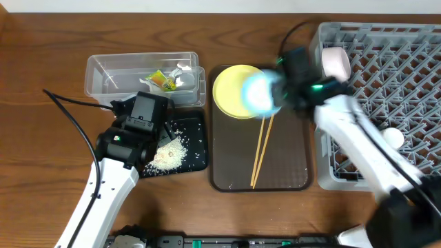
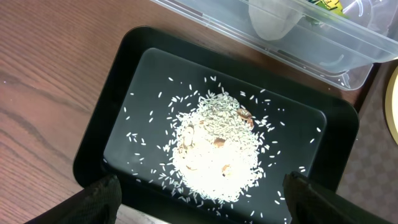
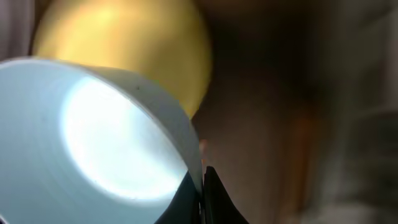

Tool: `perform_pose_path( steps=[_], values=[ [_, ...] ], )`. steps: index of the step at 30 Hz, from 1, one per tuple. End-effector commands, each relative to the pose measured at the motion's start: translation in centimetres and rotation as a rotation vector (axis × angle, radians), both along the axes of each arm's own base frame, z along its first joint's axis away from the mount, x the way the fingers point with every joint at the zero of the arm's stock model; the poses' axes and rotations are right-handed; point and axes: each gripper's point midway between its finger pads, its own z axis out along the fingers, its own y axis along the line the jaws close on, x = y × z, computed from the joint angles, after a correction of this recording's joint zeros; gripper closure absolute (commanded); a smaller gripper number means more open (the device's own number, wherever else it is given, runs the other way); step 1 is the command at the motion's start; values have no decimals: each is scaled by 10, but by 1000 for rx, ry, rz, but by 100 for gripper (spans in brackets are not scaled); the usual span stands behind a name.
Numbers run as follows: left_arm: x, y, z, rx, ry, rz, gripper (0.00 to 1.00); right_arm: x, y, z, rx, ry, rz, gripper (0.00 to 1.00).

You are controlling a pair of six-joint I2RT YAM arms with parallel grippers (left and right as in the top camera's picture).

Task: Sort waste into correct bins and load items into the dishwasher rack
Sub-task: 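Grasp the light-blue bowl with the right gripper and lift it, then place the blue bowl into the dishwasher rack with the right gripper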

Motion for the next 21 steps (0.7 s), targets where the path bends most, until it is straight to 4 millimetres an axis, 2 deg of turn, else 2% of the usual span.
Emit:
perform_pose_path(
  steps=[1,4,7,10,12,16,19,21],
  values=[
    [2,5,3,18,-12,24,15,17,-88,80,-291,-244,-182,99],
    [2,5,3,18,-12,24,15,22,-138,114,-509,-313,-223,99],
    [2,5,3,18,-13,24,15,29,-175,126,-744,-272,-173,99],
    [2,5,3,18,-14,24,14,32,-222,136,-874,-259,-333,99],
    [3,4,4,17,-18,24,14,36,-247,134,-920,-247,-413,99],
    [4,4,4,16,-22,24,15,48,-281,119,-973,-222,-508,99],
    [5,4,5,15,-25,24,15,54,-298,109,-1016,-225,-610,99],
    [5,4,5,15,-26,24,14,62,-302,99,-1040,-223,-630,99]
  ],
)
